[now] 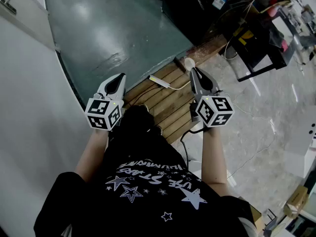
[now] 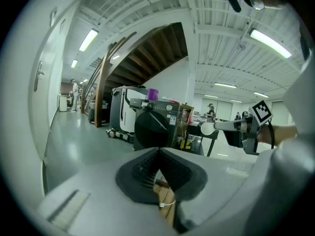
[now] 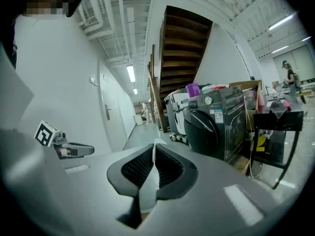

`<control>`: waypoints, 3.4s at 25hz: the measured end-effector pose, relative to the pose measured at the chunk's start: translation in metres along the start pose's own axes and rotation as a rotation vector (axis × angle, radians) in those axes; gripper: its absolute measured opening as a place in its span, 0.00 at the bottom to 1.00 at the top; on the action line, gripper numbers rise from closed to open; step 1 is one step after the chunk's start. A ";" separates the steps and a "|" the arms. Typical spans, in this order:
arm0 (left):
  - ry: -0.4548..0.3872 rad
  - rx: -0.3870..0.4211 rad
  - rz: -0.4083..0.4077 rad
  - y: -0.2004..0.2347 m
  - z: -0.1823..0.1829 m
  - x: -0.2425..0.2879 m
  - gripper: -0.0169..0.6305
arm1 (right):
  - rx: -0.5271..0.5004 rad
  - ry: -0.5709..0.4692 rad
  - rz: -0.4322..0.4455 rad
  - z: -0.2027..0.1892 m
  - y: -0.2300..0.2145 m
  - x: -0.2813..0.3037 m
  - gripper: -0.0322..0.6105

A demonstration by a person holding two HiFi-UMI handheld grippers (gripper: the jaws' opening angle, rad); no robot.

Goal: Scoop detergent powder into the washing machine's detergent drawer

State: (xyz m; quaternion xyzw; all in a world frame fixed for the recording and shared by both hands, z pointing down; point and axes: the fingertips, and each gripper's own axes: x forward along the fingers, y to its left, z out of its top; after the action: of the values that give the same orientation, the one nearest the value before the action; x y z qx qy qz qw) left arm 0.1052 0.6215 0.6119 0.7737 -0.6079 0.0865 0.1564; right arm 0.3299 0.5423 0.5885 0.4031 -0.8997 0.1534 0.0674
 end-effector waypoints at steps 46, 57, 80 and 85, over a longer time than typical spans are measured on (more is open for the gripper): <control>0.022 -0.084 -0.006 0.249 0.136 0.093 0.03 | -0.016 0.064 -0.023 0.154 0.046 0.277 0.11; 0.089 -0.080 -0.066 0.300 0.186 0.224 0.03 | 0.058 0.031 -0.117 0.210 -0.055 0.392 0.11; 0.069 0.108 -0.324 0.273 0.445 0.506 0.03 | 0.100 -0.146 -0.268 0.437 -0.246 0.485 0.11; 0.061 0.139 -0.381 0.271 0.468 0.533 0.03 | 0.066 -0.211 -0.301 0.476 -0.261 0.493 0.11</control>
State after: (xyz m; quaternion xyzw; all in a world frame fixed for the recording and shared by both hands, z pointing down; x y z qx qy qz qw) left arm -0.0521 -0.0854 0.3835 0.8806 -0.4382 0.1202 0.1345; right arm 0.1972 -0.1260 0.3181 0.5492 -0.8257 0.1276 -0.0185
